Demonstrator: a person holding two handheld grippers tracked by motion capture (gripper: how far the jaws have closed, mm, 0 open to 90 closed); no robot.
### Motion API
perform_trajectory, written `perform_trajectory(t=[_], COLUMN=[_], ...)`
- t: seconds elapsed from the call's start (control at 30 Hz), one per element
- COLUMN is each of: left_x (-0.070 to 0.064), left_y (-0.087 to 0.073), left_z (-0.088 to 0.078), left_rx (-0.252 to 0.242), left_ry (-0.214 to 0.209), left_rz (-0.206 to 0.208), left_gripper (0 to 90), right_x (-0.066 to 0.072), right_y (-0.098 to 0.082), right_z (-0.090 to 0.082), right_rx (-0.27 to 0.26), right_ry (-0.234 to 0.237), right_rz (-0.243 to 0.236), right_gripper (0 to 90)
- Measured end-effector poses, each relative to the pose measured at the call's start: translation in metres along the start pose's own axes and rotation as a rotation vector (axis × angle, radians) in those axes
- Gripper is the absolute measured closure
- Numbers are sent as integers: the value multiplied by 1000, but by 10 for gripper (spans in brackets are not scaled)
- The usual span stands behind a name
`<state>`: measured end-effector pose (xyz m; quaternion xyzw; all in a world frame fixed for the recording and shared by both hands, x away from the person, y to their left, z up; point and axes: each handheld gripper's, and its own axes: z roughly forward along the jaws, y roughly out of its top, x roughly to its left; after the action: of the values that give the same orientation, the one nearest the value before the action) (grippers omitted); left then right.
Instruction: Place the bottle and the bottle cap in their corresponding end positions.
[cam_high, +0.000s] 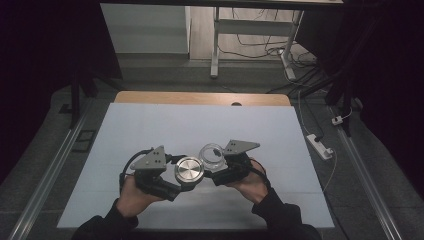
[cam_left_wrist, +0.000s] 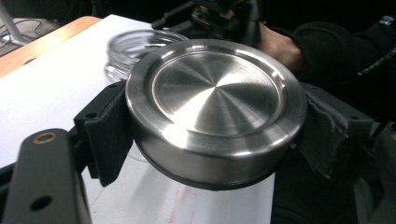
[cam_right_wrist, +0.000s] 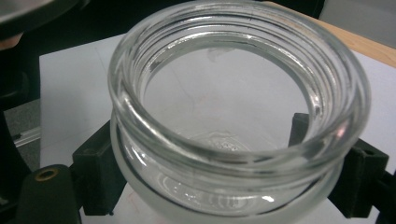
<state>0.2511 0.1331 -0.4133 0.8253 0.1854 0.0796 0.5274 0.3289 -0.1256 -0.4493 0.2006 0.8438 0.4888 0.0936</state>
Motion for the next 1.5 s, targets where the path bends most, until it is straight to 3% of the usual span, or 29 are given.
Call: perform_trajectory(t=[0.37,1.0,1.5], left_x=[-1,5,17], left_y=[-21,-51,-71], left_z=[15,51,78], left_rx=[18,79,138], left_ry=[-36,-46,-33], left_rz=[6,21,0], left_gripper=[195,196,196], right_x=[-9,-35,-55], right_y=[6,14,13], right_z=[15,36,56], right_rx=[8,18,36], right_ry=[-5,-70,-112], right_rz=[-1,23,41], right_gripper=[150,150,150])
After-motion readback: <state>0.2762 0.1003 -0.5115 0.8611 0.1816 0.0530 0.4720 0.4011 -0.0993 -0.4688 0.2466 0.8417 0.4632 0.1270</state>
